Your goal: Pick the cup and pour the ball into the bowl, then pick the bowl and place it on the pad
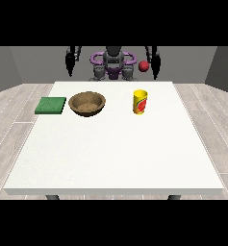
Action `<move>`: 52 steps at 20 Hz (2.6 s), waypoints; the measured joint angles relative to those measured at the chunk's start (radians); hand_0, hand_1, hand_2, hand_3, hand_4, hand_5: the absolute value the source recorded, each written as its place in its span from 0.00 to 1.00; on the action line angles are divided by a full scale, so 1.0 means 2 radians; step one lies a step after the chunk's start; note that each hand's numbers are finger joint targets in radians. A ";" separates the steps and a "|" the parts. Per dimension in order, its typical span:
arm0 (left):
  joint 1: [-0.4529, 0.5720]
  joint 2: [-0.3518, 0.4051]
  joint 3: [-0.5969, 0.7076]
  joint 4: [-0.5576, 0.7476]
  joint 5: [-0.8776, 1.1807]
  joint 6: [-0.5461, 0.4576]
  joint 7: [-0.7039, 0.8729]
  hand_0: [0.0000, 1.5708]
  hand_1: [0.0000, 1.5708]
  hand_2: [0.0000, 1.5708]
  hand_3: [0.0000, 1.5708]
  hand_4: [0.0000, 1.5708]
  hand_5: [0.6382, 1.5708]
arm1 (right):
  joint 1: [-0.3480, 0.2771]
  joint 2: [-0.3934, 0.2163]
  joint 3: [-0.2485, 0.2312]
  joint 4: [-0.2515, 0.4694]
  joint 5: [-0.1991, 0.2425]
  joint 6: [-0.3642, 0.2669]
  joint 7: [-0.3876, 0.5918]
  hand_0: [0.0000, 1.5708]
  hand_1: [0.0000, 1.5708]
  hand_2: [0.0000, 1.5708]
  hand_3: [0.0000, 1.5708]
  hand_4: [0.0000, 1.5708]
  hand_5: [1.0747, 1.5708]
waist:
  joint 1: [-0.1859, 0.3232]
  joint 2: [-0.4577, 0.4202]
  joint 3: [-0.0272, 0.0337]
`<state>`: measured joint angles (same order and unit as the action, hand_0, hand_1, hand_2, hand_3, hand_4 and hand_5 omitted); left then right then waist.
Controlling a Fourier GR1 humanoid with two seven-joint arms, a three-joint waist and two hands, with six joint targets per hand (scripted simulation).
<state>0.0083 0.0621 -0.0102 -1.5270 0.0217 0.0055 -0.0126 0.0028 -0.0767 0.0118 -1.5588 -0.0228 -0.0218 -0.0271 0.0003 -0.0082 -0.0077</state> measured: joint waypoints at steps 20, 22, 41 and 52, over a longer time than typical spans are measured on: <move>-0.043 -0.020 0.004 -0.154 0.116 0.003 0.179 0.00 0.00 0.00 0.00 0.00 0.94 | -0.106 0.036 0.206 -0.120 0.026 -0.209 0.245 0.00 0.00 0.00 0.00 0.19 1.00 | 0.018 -0.200 0.0032; -0.066 -0.015 0.012 -0.147 0.110 0.001 0.158 0.00 0.00 0.00 0.00 0.00 0.93 | -0.149 0.037 0.207 -0.118 0.040 -0.211 0.253 0.00 0.00 0.00 0.00 0.08 1.00 | 0.006 -0.159 0.0032; -0.198 0.061 0.118 0.053 0.053 -0.032 -0.111 0.00 0.00 0.00 0.00 0.00 0.82 | -0.241 -0.004 0.120 -0.165 0.009 -0.119 0.163 0.00 0.00 0.00 0.00 0.00 0.99 | -0.074 0.112 0.0035; -0.202 0.061 0.133 0.230 0.038 -0.050 -0.250 0.00 0.00 0.00 0.00 0.00 0.86 | -0.203 -0.021 0.075 -0.197 -0.019 -0.078 0.157 0.00 0.00 0.00 0.00 0.00 0.99 | -0.083 0.111 0.0036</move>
<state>-0.3949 0.1836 0.2563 -1.0667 0.0970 -0.0952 -0.5132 -0.4028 -0.1192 0.1628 -1.9519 -0.0606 -0.1769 0.2871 -0.1652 0.2148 -0.0004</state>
